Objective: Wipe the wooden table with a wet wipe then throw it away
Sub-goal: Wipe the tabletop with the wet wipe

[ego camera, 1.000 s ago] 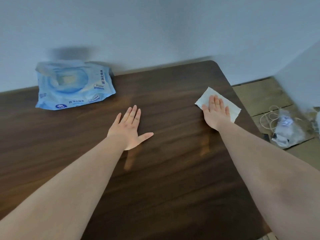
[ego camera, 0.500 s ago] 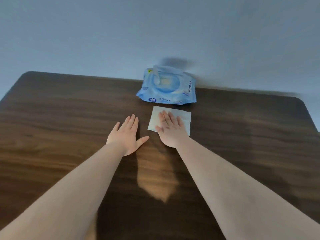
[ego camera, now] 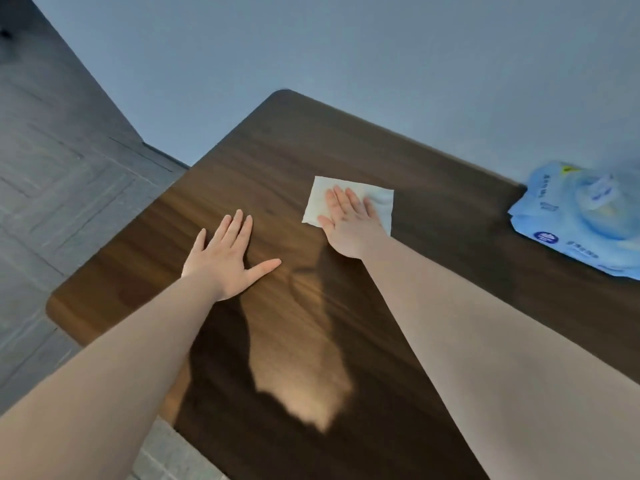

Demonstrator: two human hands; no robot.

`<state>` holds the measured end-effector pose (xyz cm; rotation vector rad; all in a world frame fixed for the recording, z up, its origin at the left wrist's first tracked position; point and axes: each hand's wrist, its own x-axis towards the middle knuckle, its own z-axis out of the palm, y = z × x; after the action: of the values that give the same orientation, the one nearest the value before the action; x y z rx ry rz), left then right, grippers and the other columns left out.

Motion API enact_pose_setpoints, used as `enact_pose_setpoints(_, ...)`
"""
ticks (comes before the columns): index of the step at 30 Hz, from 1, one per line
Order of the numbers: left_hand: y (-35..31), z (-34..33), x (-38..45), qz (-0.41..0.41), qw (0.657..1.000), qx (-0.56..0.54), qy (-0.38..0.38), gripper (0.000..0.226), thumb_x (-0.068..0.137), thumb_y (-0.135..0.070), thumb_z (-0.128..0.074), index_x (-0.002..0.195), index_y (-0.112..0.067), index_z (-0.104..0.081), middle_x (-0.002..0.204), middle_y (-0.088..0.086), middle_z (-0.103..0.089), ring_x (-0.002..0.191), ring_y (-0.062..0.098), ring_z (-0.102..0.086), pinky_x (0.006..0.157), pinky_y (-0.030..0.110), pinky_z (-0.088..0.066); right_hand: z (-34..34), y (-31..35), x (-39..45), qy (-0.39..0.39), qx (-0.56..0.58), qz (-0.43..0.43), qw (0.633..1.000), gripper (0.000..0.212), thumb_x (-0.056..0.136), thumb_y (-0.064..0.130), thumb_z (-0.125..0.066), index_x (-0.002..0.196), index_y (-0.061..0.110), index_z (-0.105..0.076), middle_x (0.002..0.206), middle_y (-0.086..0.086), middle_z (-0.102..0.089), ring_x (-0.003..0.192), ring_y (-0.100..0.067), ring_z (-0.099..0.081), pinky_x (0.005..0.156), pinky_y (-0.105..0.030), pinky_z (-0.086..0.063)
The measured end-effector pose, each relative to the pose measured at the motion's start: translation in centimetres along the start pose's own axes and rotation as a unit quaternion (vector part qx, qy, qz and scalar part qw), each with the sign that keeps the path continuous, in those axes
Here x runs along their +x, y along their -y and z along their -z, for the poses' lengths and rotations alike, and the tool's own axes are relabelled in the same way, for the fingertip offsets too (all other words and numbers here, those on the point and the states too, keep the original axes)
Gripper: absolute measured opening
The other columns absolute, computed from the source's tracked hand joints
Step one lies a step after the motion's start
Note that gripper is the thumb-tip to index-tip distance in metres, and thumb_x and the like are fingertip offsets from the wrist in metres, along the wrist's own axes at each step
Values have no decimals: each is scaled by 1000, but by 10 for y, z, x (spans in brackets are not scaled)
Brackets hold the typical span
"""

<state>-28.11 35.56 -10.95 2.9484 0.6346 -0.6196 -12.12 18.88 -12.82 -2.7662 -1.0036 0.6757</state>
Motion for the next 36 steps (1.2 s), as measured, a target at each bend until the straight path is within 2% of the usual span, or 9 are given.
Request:
enact_pose_setpoints(4,11,-18,6,-23,997,-25,-68,100,72,-87,-1,151,-26,8,160,-5,10,146,14,11,118,47,3,3,45,47,11,-23,38,999,58,100,42,-11,151,22,9,160,4,14,146,-14,16,118,-40,11)
enact_pose_setpoints(12,11,-23,9,-32,992,-62,-102,98,74,-87,-8,151,-28,3,161,-6,8,146,14,11,117,46,9,5,112,112,-5,-48,74,996,58,100,44,-9,151,22,7,161,3,11,147,-15,13,118,-41,10)
enact_pose_setpoints(20,10,-22,7,-33,991,-53,-115,96,75,-86,-11,152,-27,-2,161,-5,2,147,17,6,118,48,5,2,112,110,-7,-54,85,995,58,100,45,-11,151,23,6,161,4,11,147,-15,13,116,-40,10)
enact_pose_setpoints(26,4,-11,5,-26,999,-15,-23,97,77,-83,-5,151,-22,11,160,-2,15,146,17,14,119,45,4,1,56,49,-9,-13,28,999,58,100,43,-12,152,23,5,161,5,10,147,-14,13,118,-39,9)
enact_pose_setpoints(29,-11,-7,1,-29,999,41,-20,86,85,-71,2,150,-15,11,160,1,14,146,16,12,119,40,2,1,5,4,-18,7,-40,999,58,100,44,-11,151,24,6,161,7,11,146,-12,13,118,-38,9)
enact_pose_setpoints(32,-55,-8,-11,-99,993,47,-44,73,93,-60,1,150,-15,8,160,-1,12,146,13,11,119,37,2,1,-60,-48,-29,13,-117,993,57,100,44,-8,151,25,8,160,7,12,146,-11,13,118,-36,10)
enact_pose_setpoints(36,-142,-12,-25,-167,985,42,-22,75,92,-61,-2,149,-15,13,159,0,15,146,13,12,119,38,1,-3,-147,-125,-39,30,-209,977,56,100,43,-6,151,24,7,161,5,11,147,-13,12,119,-38,8)
